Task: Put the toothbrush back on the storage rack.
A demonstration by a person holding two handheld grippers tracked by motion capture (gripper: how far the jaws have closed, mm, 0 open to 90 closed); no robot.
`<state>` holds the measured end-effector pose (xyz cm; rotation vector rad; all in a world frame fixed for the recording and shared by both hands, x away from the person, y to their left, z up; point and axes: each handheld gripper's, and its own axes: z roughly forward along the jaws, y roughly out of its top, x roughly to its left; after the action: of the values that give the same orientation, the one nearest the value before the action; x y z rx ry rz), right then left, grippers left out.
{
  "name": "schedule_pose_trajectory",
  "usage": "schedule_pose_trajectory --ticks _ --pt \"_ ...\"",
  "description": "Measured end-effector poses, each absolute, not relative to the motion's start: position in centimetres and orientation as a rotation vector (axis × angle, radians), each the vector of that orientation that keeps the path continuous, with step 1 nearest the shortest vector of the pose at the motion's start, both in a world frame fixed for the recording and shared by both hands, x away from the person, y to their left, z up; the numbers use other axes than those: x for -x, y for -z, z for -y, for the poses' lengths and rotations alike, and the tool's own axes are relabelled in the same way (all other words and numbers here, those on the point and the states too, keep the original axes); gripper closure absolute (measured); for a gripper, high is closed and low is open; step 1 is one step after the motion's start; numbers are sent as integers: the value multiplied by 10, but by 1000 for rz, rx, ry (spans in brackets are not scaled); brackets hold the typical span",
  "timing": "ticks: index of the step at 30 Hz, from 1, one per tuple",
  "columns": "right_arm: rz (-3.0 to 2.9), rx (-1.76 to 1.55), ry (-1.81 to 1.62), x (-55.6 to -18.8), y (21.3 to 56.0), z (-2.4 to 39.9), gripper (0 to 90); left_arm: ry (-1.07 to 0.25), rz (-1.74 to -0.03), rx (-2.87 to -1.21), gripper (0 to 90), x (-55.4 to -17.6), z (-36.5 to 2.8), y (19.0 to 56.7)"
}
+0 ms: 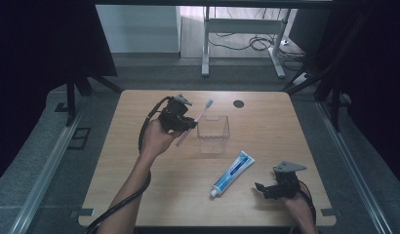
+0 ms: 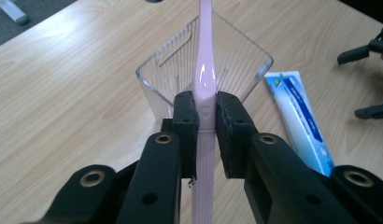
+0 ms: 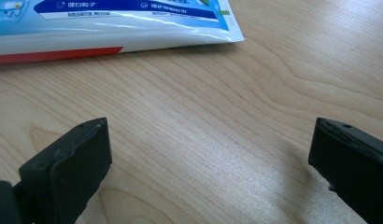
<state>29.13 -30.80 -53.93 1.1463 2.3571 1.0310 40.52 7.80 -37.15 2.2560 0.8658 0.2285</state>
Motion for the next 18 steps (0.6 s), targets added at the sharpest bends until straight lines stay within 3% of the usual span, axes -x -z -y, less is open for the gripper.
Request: schedule_pose_trajectory --ticks 18 --pt "-2357 -1149 -1029 -292 540 308 0 -236 -848 -2228 788 -419 -51 364"
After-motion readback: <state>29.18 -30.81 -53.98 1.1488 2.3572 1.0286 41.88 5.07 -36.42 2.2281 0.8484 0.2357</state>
